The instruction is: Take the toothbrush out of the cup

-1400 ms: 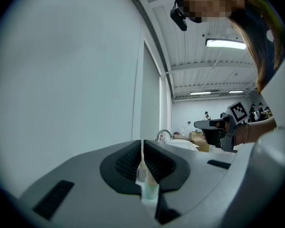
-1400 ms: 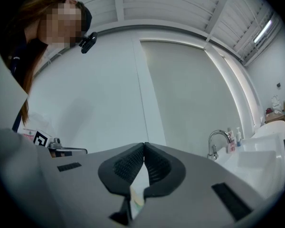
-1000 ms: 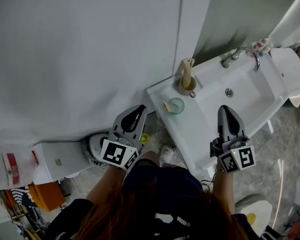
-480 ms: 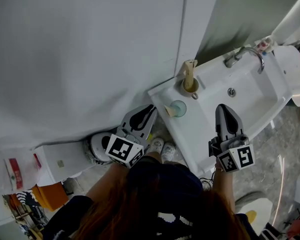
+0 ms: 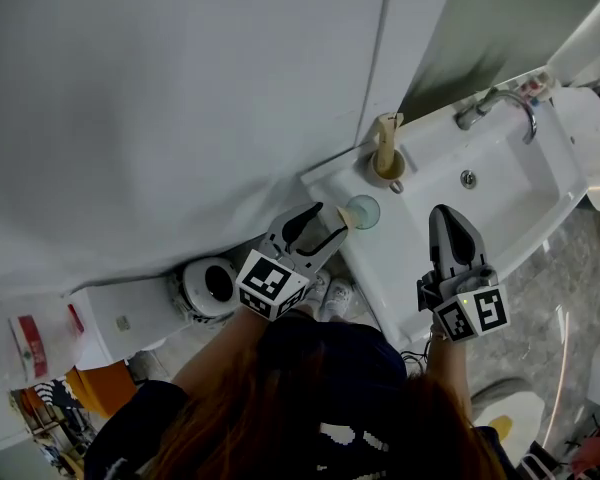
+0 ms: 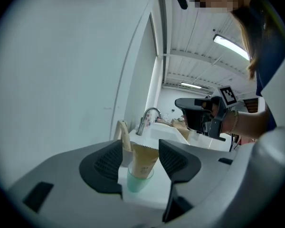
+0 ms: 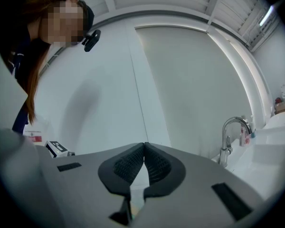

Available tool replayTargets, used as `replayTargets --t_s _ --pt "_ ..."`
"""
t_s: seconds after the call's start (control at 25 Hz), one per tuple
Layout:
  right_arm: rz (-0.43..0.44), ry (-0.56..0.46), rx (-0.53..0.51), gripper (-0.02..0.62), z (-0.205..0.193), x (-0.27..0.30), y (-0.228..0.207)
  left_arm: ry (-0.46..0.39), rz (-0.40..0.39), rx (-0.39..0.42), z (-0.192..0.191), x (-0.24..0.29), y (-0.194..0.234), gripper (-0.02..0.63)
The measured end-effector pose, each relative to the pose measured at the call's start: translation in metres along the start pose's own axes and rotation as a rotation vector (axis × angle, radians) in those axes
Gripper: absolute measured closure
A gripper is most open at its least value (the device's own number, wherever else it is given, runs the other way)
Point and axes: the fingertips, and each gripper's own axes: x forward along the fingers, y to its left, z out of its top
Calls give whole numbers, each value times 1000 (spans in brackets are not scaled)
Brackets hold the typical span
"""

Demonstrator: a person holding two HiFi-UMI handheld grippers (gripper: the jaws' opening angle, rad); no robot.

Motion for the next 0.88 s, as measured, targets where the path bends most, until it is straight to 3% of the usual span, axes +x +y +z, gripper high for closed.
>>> replayTargets --t_s 0.12,0.28,0.56,0.88 --pt "-2 0 2 580 -2 1 0 5 -28 -29 -11 8 -1 360" --pt "1 6 10 580 -10 4 1 -35 -130 -122 -17 19 -9 336" --pt "-9 16 26 580 -20 2 2 -60 -190 -25 -11 18 -22 334" --pt "-30 19 37 580 -27 -1 -1 41 -179 -27 -50 40 -12 329"
